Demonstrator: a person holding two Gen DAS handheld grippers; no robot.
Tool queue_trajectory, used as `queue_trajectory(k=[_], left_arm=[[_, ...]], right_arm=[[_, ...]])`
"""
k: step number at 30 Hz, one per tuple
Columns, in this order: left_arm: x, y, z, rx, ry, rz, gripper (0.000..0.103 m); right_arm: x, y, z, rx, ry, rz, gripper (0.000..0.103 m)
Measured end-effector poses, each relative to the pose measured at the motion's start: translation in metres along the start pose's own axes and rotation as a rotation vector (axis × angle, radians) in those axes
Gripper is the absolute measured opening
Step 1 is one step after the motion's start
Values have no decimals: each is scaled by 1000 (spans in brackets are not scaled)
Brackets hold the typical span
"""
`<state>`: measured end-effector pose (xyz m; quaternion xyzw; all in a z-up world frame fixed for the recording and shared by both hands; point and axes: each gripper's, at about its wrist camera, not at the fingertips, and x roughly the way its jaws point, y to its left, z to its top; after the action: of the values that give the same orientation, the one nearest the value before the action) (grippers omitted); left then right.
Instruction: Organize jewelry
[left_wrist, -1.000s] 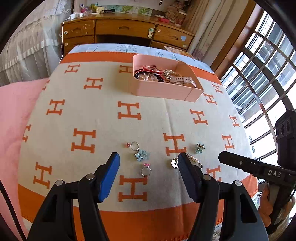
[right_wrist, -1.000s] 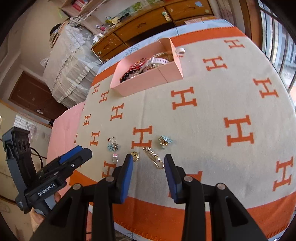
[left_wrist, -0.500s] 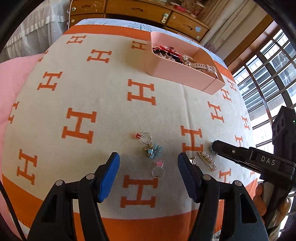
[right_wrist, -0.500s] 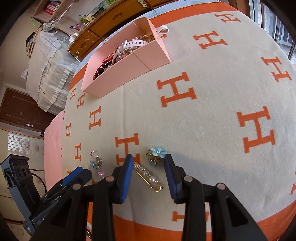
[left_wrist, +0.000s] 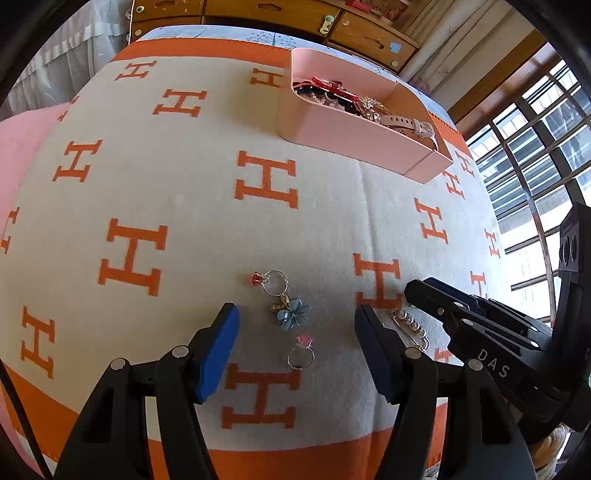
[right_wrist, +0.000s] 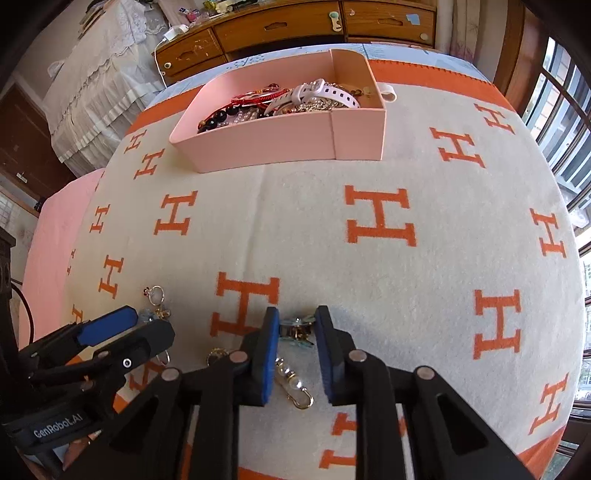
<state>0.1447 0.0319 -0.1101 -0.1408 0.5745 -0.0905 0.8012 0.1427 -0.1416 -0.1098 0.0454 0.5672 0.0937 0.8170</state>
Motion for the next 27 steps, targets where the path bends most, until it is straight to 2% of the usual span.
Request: queue_trajectory(k=[4, 7, 13, 14, 22, 27], left_arm=[[4, -2, 2, -2, 8, 20, 61], [6, -4, 5, -3, 11, 33, 56], [10, -10, 11, 20, 22, 72, 30], [11, -10, 11, 26, 25, 76, 19], [-8, -17, 15, 52, 11, 41, 17], [-56, -36, 39, 106, -83, 50, 17]], right_arm=[[0, -7, -1, 18, 10, 42, 20], [-2, -10, -3, 25, 16, 70, 20], [-14, -11, -2, 32, 0, 111, 20], [-17, -12, -1, 35, -5, 120, 20], [-46, -20, 11, 44, -43, 181, 20], [-84, -30, 30, 54, -121, 230, 20]])
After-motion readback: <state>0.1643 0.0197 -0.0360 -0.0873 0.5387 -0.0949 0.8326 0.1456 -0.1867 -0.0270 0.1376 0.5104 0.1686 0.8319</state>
